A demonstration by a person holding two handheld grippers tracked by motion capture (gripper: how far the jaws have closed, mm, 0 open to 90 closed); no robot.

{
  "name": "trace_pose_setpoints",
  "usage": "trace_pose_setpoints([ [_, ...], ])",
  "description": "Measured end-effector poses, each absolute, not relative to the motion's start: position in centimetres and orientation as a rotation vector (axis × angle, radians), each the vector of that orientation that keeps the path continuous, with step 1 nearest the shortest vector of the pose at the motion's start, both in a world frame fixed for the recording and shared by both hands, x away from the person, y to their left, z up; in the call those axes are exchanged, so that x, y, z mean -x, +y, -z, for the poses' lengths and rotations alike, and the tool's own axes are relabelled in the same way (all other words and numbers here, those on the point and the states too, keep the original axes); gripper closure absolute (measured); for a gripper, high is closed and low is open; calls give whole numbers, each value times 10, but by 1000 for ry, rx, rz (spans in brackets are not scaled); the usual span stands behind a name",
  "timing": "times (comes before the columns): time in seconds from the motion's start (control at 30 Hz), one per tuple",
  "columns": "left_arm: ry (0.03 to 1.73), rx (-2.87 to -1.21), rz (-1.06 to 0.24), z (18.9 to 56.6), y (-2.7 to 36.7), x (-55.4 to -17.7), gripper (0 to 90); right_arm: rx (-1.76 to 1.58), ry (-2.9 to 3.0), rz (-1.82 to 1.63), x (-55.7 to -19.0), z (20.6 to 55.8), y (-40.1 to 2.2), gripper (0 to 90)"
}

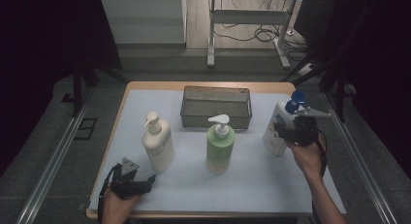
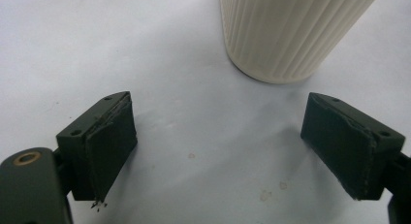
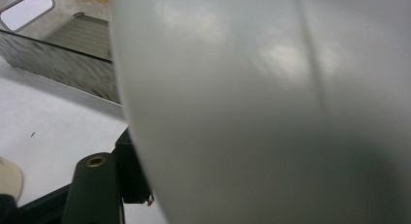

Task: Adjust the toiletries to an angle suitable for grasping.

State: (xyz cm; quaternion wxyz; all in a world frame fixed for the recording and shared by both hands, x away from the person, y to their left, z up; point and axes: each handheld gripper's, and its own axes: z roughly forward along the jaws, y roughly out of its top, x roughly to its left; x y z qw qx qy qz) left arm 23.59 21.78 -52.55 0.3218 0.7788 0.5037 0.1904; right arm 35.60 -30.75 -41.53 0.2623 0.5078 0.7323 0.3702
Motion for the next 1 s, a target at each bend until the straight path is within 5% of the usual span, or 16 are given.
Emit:
trace_pose_setpoints([
  [1.0,1323,-2045,-500,525,218,-236,123,-1365,2026,-1018,-345,395,-302,402],
])
